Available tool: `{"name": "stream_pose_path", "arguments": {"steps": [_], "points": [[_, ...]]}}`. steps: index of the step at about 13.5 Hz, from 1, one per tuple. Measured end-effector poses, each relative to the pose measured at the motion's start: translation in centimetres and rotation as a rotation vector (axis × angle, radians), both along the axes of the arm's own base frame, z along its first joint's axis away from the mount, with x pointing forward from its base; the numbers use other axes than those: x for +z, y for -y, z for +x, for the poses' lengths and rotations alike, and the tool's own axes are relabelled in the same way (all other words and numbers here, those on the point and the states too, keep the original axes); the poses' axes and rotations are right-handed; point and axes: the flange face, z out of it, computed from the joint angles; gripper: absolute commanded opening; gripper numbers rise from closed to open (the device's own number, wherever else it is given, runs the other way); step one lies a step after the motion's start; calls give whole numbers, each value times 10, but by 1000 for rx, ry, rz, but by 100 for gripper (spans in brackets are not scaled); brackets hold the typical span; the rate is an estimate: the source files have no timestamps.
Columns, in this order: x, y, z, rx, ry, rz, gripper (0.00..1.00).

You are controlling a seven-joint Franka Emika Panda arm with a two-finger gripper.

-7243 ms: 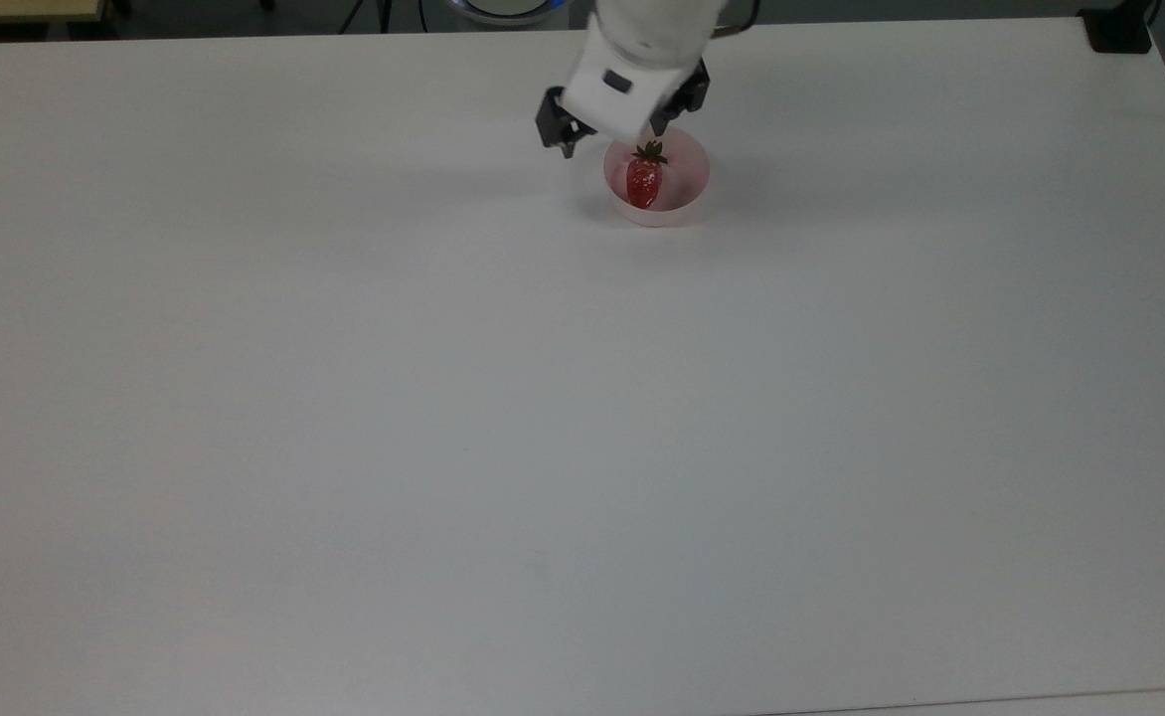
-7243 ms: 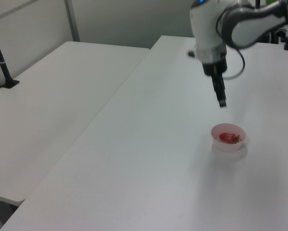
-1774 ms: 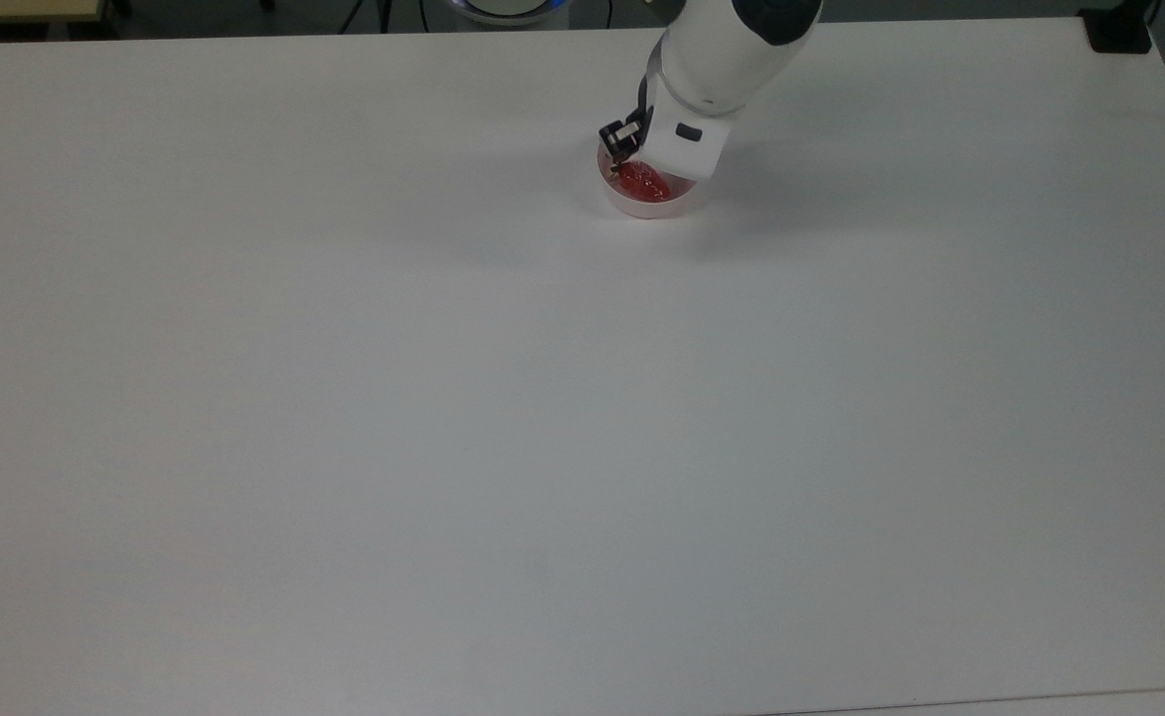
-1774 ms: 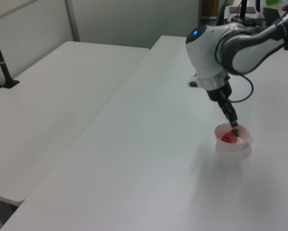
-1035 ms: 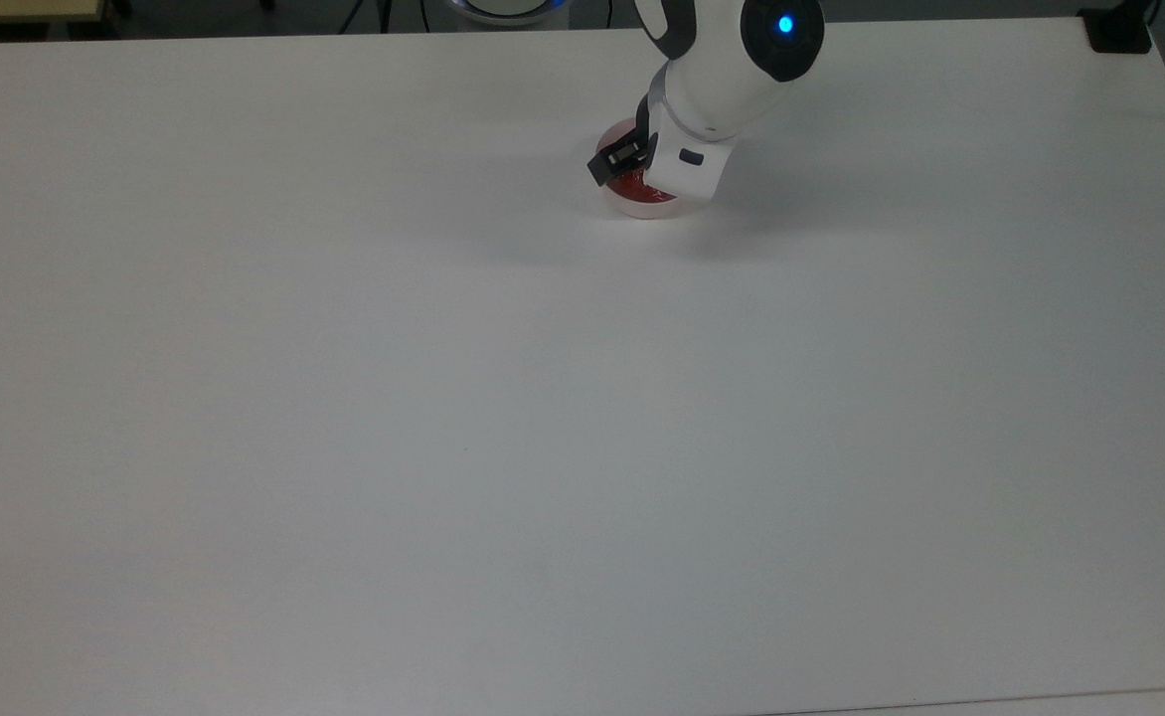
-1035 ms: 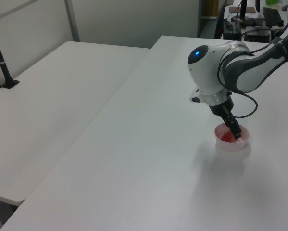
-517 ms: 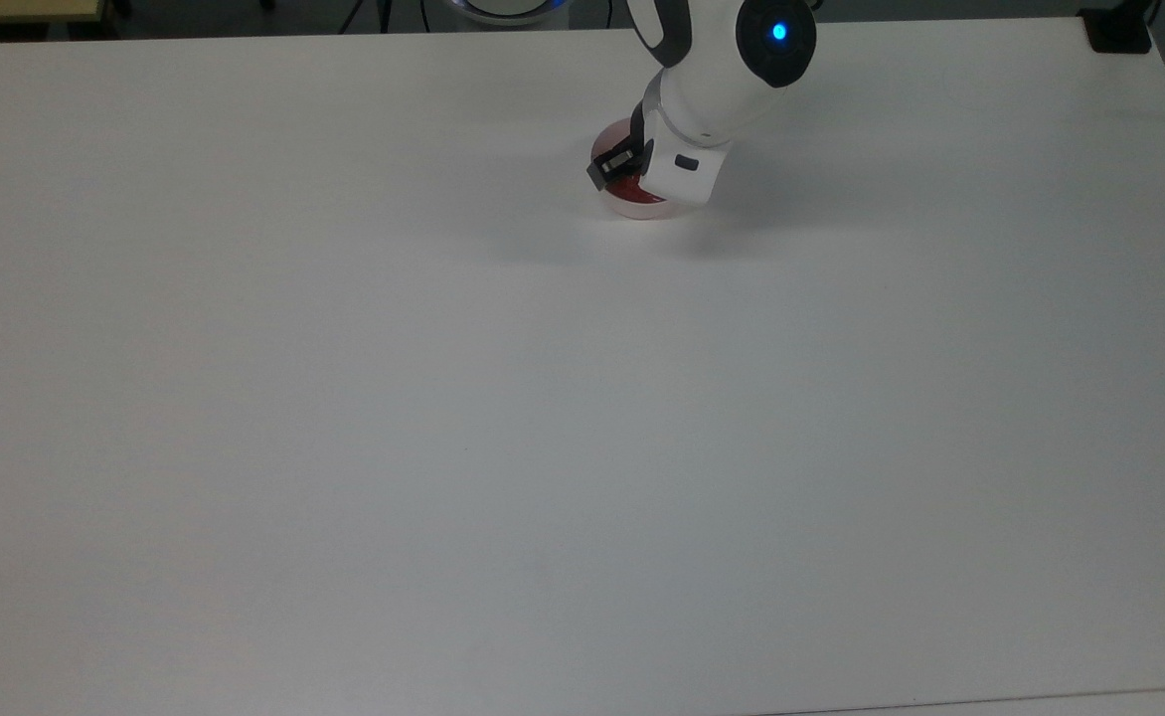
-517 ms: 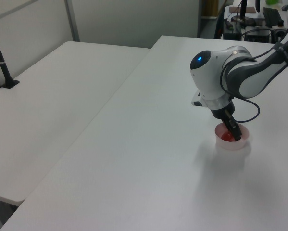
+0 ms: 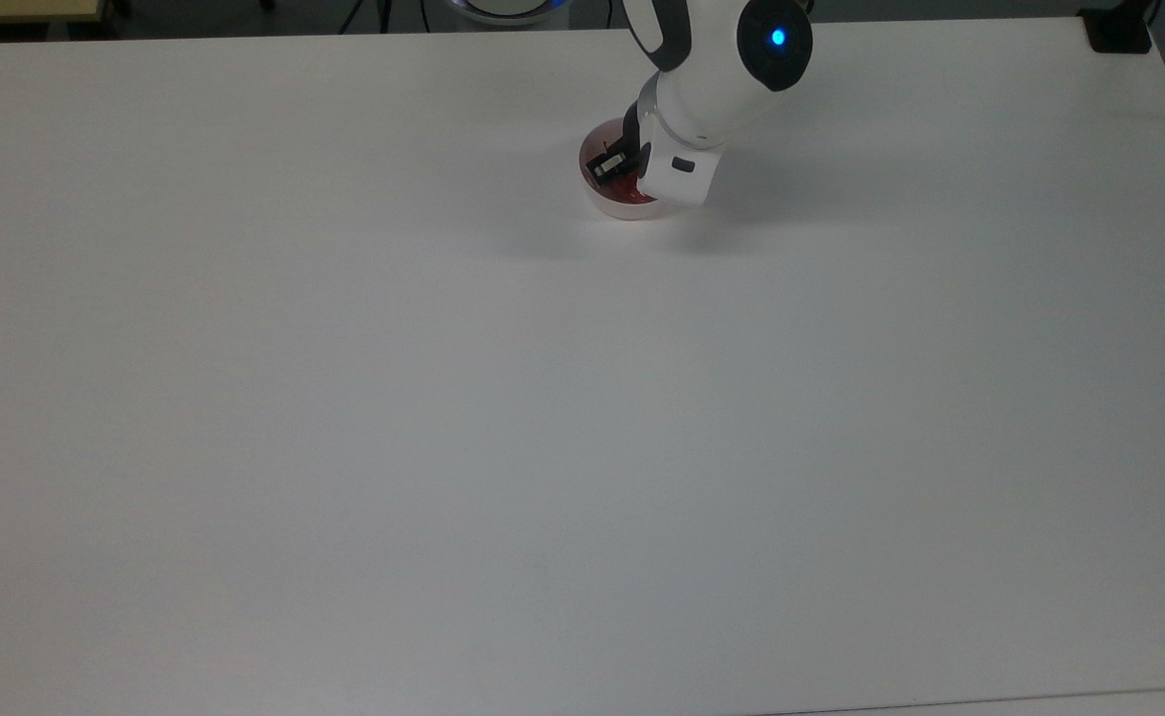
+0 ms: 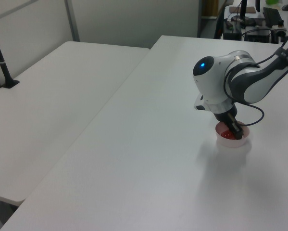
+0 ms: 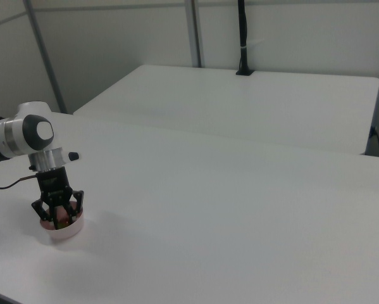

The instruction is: Pick up strawberry from bowl

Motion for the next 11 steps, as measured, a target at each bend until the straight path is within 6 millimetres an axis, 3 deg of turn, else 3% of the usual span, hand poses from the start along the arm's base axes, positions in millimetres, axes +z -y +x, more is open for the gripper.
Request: {"name": "stream_pose_path", "arguments": {"steps": [7, 9, 11], "points": [[10, -1, 3, 3, 18, 8, 24], [29, -3, 8, -8, 35, 20, 24], [61, -6, 16, -28, 42, 45, 24]]}}
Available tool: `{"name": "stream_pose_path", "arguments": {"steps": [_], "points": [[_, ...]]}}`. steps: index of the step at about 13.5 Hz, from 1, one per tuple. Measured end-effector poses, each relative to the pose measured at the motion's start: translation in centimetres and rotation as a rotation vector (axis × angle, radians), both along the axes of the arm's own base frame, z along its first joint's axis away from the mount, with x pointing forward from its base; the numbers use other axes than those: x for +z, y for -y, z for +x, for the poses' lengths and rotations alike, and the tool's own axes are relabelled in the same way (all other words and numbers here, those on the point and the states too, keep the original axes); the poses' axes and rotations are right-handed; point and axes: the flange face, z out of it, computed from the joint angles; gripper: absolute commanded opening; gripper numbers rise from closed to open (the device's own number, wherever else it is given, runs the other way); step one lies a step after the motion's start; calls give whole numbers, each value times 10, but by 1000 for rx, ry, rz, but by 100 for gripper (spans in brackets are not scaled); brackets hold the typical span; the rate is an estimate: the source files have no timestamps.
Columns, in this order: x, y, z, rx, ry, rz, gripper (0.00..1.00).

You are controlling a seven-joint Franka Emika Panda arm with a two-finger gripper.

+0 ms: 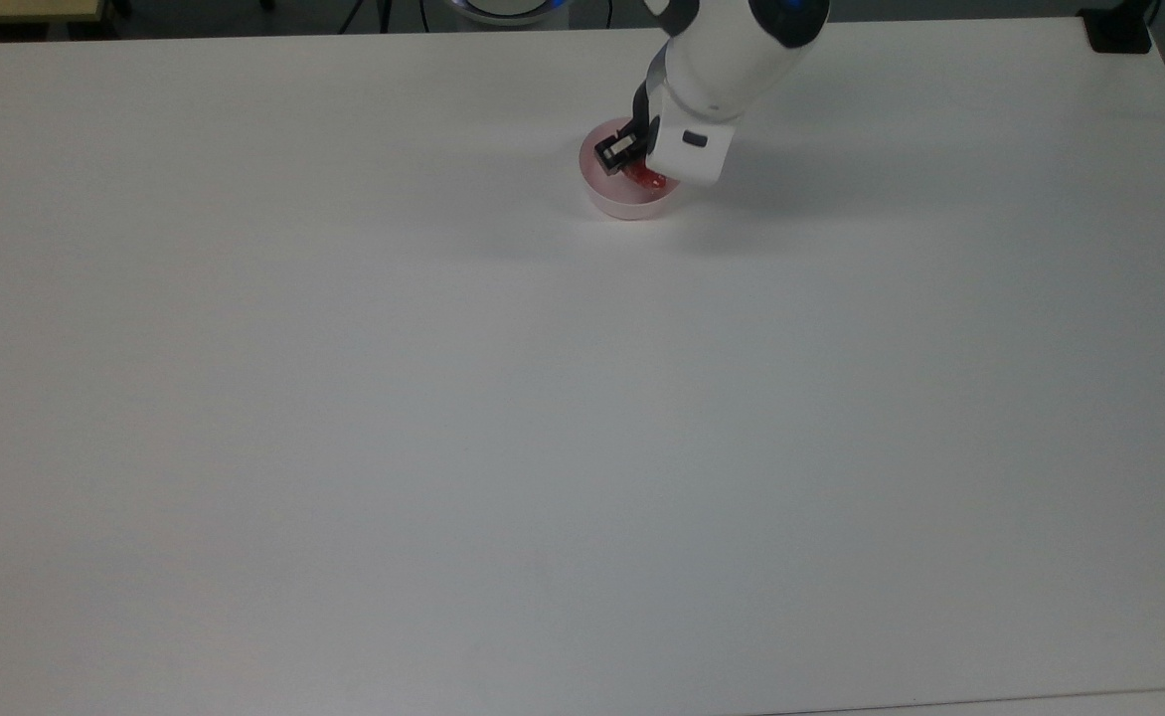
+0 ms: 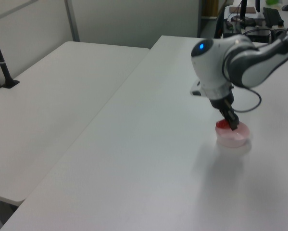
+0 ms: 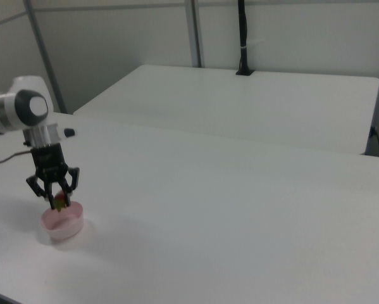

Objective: Pick up strawberry from bowl
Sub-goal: 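Lift the strawberry out of the bowl and carry it away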

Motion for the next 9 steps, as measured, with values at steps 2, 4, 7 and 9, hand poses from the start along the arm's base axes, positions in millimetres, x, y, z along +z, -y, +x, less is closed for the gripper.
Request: {"name": "stream_pose_path", "arguments": {"steps": [2, 4, 7, 9], "points": [[37, 8, 8, -16, 13, 20, 24], [45, 30, 16, -44, 24, 21, 24], [32, 116, 41, -112, 33, -15, 26], [4, 203, 58, -195, 40, -26, 27]]}}
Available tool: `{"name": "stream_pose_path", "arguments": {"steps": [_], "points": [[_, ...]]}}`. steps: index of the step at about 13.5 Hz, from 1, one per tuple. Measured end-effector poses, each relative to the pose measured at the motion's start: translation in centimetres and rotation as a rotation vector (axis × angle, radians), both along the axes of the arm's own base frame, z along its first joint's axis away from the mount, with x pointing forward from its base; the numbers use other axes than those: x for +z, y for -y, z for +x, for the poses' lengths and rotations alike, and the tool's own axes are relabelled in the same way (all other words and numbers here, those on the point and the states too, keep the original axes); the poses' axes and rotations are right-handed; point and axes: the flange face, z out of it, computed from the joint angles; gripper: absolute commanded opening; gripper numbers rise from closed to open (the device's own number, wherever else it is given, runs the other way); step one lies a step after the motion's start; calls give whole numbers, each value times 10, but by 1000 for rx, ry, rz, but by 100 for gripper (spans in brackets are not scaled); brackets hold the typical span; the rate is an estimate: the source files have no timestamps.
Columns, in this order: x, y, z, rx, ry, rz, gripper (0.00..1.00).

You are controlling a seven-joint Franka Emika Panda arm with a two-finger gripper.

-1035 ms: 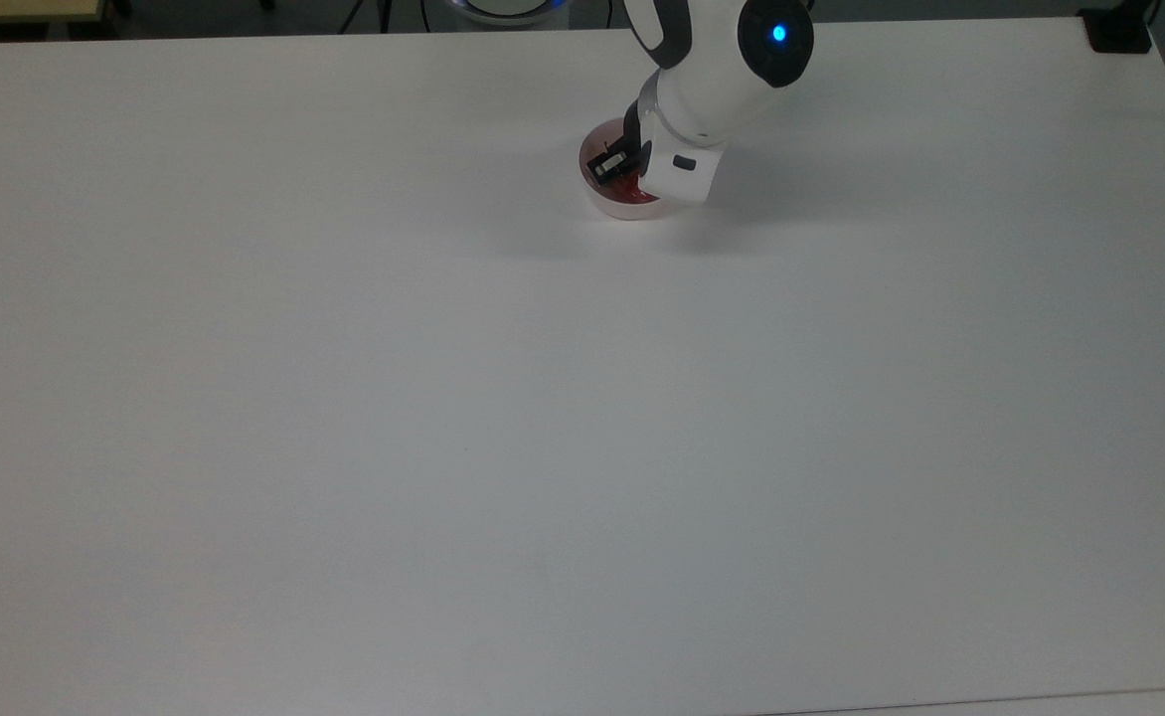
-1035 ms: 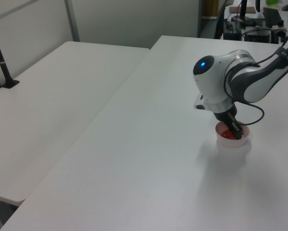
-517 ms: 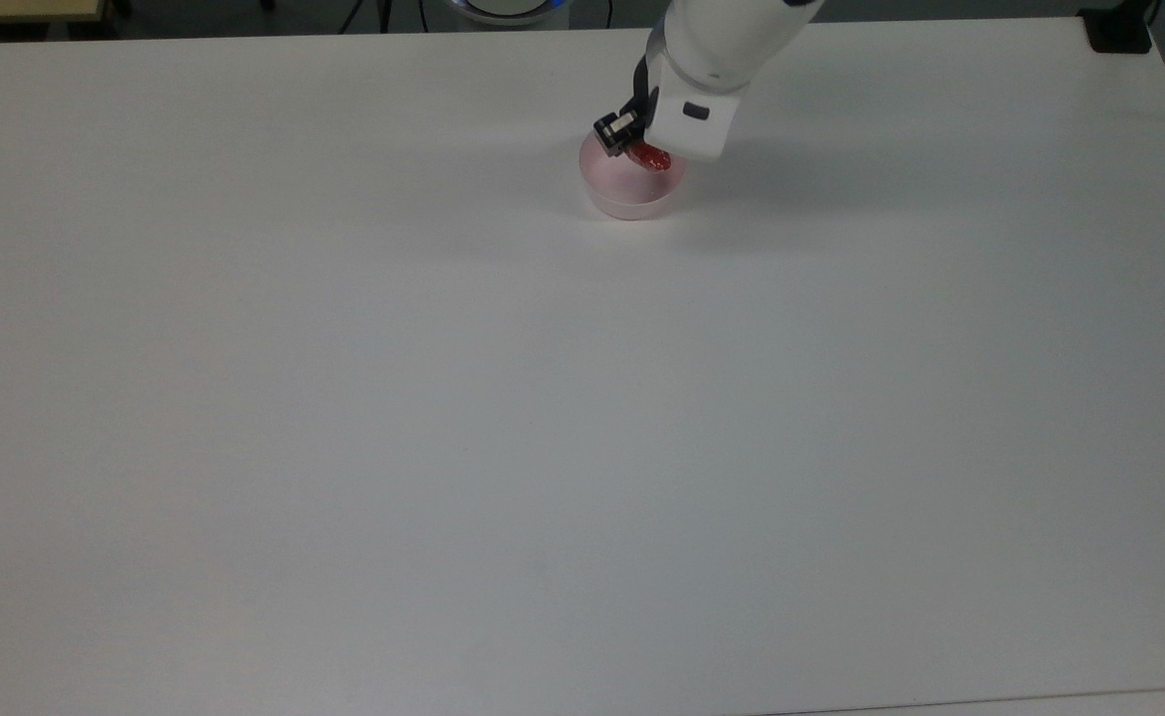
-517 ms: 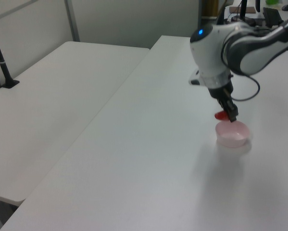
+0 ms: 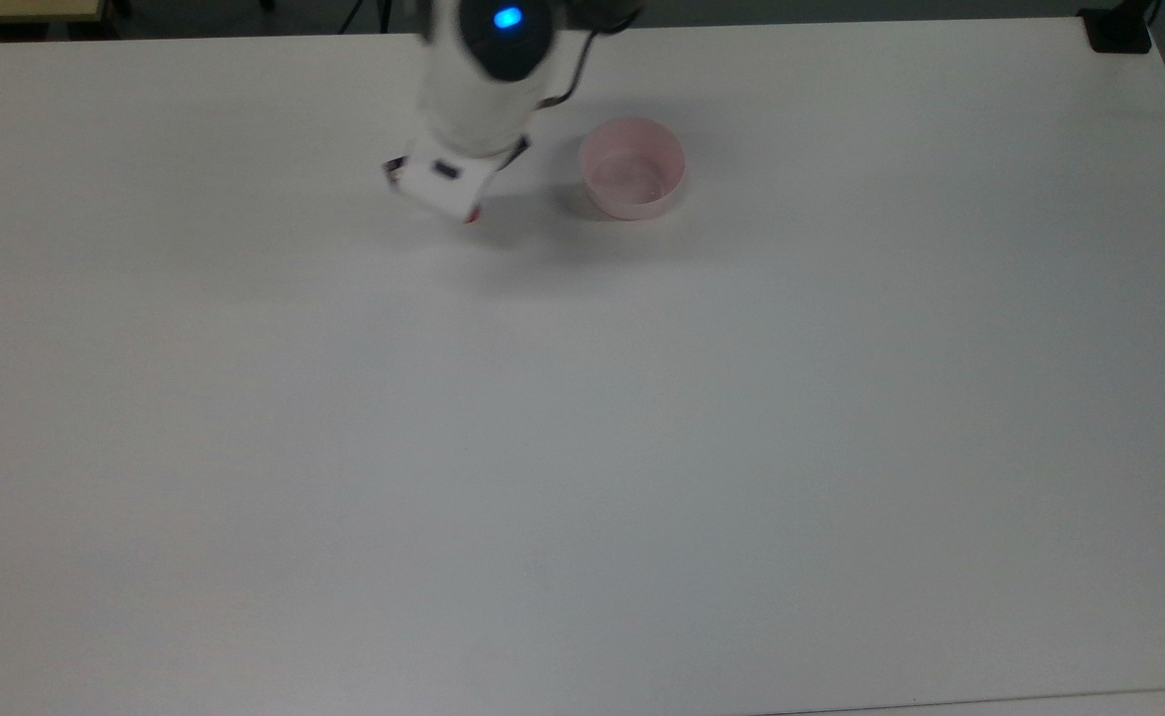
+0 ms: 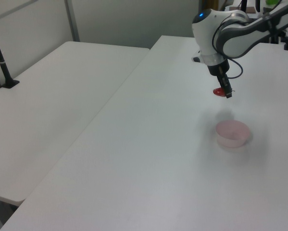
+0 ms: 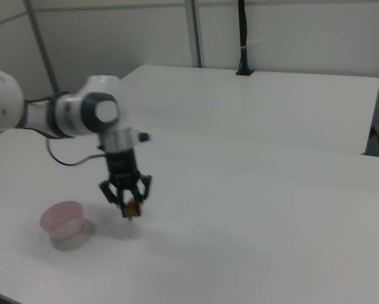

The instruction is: Pick up strawberry from bowl

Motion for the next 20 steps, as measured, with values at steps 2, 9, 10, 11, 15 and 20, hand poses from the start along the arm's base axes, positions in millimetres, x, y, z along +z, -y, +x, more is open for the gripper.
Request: {"name": "stream_pose_path", "arguments": {"steps": [2, 9, 10, 11, 15, 20], "points": [[-27, 46, 6, -46, 0, -7, 29], [-56, 63, 17, -111, 23, -32, 100], [-40, 60, 26, -167, 80, -48, 100], [-20, 58, 33, -224, 136, -62, 100], [130, 42, 35, -459, 429, -65, 100], [187, 34, 12, -491, 396, 79, 100]]}}
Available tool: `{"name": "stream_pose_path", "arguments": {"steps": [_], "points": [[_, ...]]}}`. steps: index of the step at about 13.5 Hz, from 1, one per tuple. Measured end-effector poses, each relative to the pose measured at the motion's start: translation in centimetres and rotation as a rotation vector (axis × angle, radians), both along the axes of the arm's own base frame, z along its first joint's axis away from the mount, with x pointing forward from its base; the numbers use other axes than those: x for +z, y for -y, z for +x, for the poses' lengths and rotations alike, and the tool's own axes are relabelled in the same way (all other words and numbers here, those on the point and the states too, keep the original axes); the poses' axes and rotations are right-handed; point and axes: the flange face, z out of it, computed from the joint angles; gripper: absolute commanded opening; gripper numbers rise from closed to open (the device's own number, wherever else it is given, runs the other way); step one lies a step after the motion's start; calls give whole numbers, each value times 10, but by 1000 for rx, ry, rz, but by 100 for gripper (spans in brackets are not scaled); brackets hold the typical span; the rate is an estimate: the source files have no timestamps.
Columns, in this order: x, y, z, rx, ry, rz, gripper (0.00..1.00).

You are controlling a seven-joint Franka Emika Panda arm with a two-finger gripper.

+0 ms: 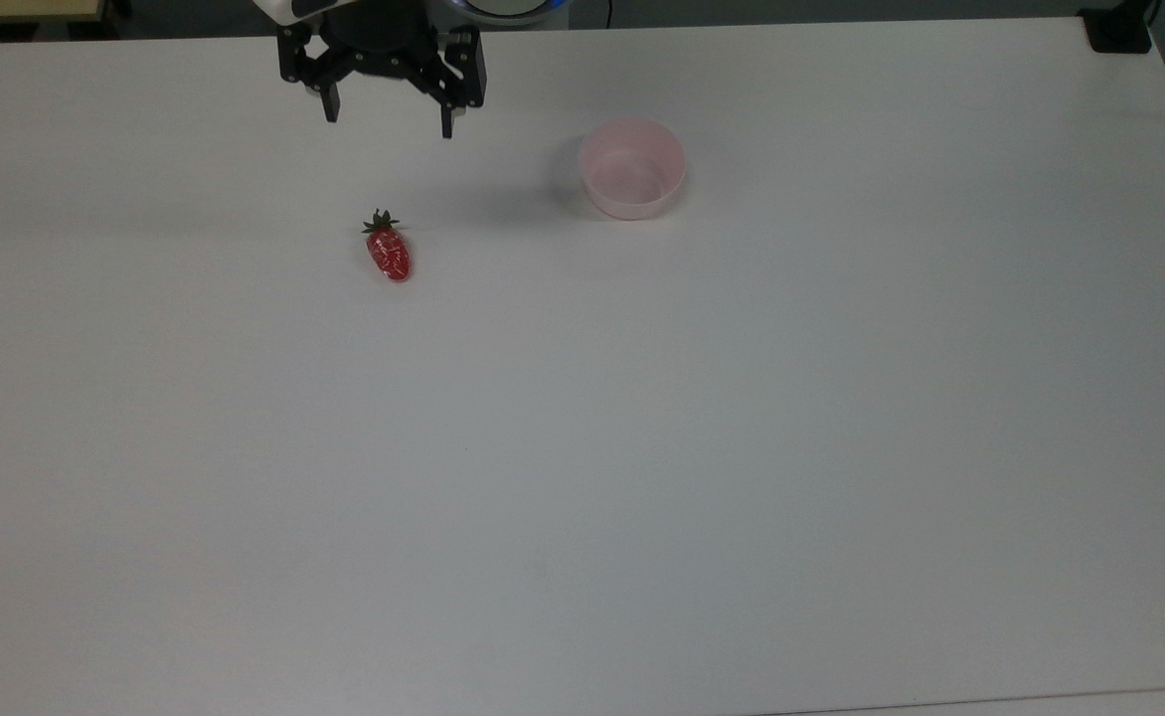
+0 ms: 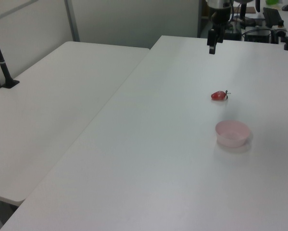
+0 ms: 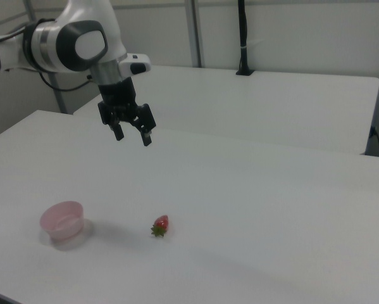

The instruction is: Pick up strawberry from bowl

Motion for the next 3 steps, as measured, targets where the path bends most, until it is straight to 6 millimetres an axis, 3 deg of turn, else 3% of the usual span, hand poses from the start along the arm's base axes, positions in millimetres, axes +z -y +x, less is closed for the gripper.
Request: {"name": "stream_pose_path", "arguments": {"steps": [3], "points": [[11, -2, 0, 19, 0, 58, 100]]}}
